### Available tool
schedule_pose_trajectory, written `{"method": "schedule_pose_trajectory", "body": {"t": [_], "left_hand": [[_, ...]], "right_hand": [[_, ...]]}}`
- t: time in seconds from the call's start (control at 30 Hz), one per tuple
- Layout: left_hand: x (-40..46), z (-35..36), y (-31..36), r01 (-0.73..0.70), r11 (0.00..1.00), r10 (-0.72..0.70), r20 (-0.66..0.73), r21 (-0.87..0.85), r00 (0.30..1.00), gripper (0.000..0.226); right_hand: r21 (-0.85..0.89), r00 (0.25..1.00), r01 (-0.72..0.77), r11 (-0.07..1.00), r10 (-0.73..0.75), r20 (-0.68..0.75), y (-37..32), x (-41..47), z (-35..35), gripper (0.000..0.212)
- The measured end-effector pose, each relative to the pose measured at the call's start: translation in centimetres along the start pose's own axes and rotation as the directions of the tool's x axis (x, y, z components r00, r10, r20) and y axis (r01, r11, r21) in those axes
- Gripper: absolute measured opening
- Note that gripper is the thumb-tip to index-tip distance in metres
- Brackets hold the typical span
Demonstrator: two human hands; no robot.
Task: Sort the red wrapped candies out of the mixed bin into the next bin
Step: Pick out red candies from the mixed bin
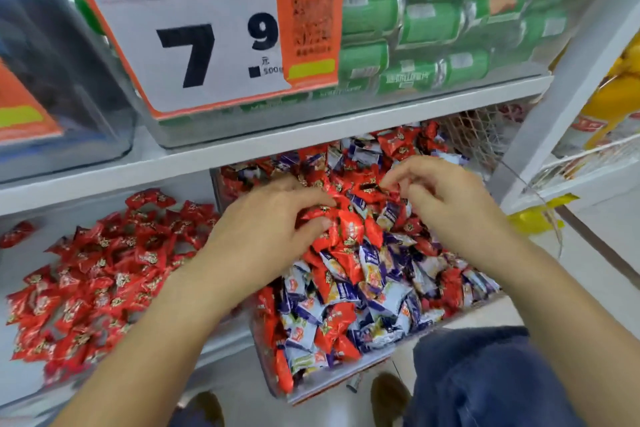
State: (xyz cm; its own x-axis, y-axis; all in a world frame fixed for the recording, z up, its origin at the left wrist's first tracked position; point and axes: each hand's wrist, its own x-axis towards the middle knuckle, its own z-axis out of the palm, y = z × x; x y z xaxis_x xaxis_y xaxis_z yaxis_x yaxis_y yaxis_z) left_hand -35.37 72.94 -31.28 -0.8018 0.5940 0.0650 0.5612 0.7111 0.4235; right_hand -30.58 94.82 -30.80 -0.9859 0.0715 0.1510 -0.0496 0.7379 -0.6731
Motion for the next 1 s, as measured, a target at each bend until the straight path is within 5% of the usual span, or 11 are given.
{"method": "schedule_pose_trajectory", "body": {"t": [0.13,0.33,0.43,0.5,0.6,0.73,0.83,0.9,1.0], "left_hand": [[-0.9,0.3,-0.4,-0.038,0.997,0.024,-0.184,-0.068,0.983,0.026],[-2.4,-0.1,1.3,-0.003,0.945,-0.117,-0.348,-0.328,0.93,0.019],[-2.8,0.2,2.6,0.042,0.919,-0.197,-0.365,-0.391,0.91,0.015],[-3.0,0.3,3.1,0.075,0.902,-0.254,-0.382,-0.424,0.889,0.012],[-3.4,0.2,3.0,0.151,0.929,-0.284,-0.391,-0.337,0.876,0.003],[-3.7,0.7,2.6,0.201,0.951,-0.291,-0.46,-0.235,0.839,0.005],[-4.4,0.6,2.9,0.211,0.971,-0.239,-0.445,-0.112,0.863,0.024],[-4.7,0.4,3.1,0.225,0.974,-0.206,-0.379,0.006,0.902,0.03],[-3.9,-0.1,3.4,0.262,0.949,-0.208,-0.276,0.176,0.938,0.038]], "right_hand": [[-0.174,0.997,0.013,0.985,0.001,0.081,0.4,-1.4,0.0,0.017],[-0.263,0.974,0.087,0.961,-0.026,0.225,-0.4,-2.4,0.7,0.045],[-0.384,0.98,0.17,0.908,-0.114,0.163,-0.5,-1.9,2.0,0.03],[-0.309,0.991,0.136,0.941,-0.134,0.028,-0.7,-1.8,2.0,0.021],[-0.017,0.984,0.06,0.998,-0.062,-0.166,-1.0,-2.2,1.6,0.022],[0.103,0.982,0.018,0.995,0.002,-0.187,-1.1,-2.2,1.9,0.031],[0.024,0.999,-0.009,1.0,0.01,-0.034,-1.1,-2.0,2.5,0.022],[-0.094,0.998,0.011,0.995,-0.006,0.055,-1.1,-2.1,3.0,0.037],[-0.211,0.999,0.047,0.976,-0.041,0.034,-1.5,-2.2,4.1,0.045]]}}
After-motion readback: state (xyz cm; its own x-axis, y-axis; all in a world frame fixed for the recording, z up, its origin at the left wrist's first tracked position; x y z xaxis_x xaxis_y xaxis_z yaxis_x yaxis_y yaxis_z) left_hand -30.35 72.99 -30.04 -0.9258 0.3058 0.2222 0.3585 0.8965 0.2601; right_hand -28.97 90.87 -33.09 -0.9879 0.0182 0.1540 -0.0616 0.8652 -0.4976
